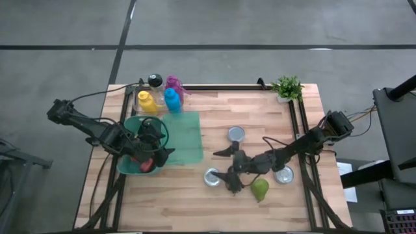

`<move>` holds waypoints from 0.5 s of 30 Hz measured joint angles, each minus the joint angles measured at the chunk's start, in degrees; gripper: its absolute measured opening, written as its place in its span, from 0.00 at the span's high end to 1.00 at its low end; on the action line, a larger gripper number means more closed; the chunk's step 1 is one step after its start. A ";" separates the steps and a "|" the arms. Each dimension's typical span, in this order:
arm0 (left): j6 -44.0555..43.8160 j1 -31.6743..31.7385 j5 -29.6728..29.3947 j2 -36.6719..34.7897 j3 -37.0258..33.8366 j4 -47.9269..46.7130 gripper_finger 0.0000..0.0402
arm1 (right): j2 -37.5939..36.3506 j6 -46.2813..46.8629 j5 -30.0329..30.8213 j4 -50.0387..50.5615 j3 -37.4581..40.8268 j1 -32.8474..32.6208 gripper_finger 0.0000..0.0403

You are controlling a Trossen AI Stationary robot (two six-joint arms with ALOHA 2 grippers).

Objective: Pick & Place Food Item
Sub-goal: Put the grapes into the green bin

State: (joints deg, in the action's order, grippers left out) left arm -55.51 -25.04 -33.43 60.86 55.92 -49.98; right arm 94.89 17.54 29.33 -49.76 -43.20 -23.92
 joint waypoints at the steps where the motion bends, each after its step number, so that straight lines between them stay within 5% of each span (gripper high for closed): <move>1: 0.00 0.00 0.00 0.00 0.00 0.00 0.02 | -0.01 0.52 1.94 0.05 -0.21 -0.05 0.02; 5: 0.00 -0.04 0.01 0.00 0.00 0.00 0.02 | -0.38 0.74 8.43 0.20 -0.53 -0.07 0.02; 9: 0.00 -0.04 0.02 0.00 0.00 -0.01 0.02 | -2.12 3.42 8.09 3.95 -0.34 -0.95 0.02; 15: 0.00 -0.02 0.02 0.00 0.00 -0.02 0.02 | -11.16 13.07 8.23 23.59 -0.19 -3.41 0.02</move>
State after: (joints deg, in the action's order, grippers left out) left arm -55.51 -25.06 -33.41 60.86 55.92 -50.00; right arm 83.74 30.61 37.56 -26.17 -43.38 -27.33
